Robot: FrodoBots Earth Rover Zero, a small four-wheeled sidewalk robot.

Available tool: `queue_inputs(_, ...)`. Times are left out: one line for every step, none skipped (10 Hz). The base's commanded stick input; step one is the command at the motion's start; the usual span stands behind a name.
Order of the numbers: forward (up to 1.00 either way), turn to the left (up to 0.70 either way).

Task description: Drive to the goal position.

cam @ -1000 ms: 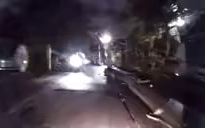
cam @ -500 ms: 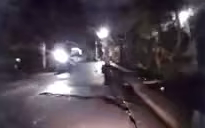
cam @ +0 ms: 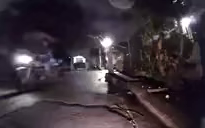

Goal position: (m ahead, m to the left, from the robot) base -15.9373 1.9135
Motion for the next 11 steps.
queue_inputs(0.69,0.00)
queue_inputs(1.00,0.00)
queue_inputs(1.00,0.00)
queue_inputs(1.00,0.00)
queue_inputs(1.00,0.00)
queue_inputs(1.00,0.00)
queue_inputs(1.00,0.00)
queue_inputs(1.00,0.00)
queue_inputs(1.00,0.00)
queue_inputs(1.00,0.00)
queue_inputs(1.00,0.00)
